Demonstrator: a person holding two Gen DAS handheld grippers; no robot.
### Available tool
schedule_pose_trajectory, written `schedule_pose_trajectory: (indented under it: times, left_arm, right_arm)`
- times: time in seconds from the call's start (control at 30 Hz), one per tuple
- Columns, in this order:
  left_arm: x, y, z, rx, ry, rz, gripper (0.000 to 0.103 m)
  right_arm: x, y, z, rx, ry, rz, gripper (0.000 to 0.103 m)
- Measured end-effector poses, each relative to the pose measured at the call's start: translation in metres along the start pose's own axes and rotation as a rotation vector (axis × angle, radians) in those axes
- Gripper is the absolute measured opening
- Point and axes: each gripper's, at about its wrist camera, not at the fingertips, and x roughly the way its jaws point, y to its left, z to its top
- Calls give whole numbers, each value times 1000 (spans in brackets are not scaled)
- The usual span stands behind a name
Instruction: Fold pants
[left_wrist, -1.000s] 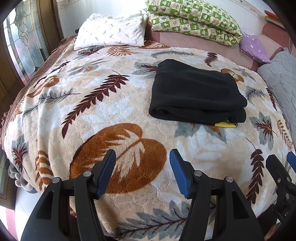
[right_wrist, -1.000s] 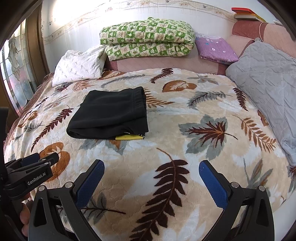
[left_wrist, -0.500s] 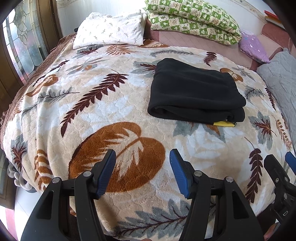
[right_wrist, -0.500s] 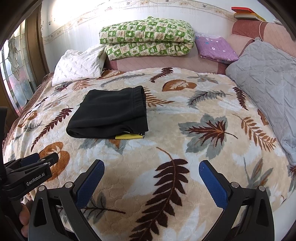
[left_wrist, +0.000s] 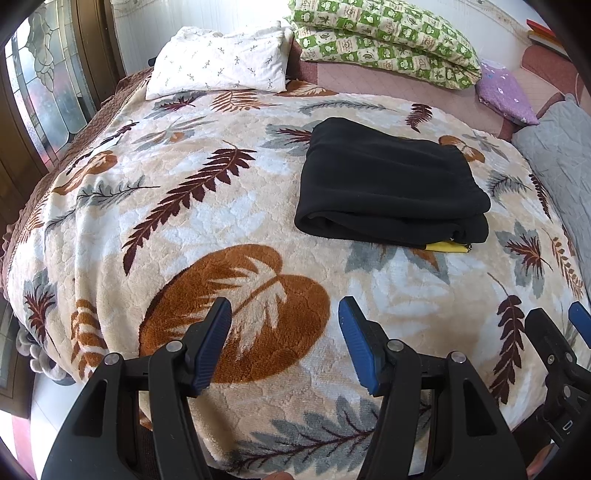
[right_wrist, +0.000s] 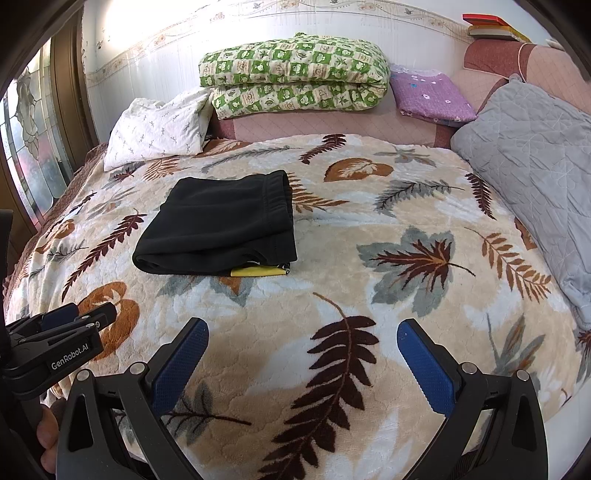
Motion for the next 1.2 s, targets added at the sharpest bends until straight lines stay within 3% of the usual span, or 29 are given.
schedule_pose_trajectory:
  times: [1.2]
  left_arm:
    - [1, -2, 0, 30, 1, -7, 60]
  right_arm:
    - [1, 1, -1, -2, 3, -1, 103]
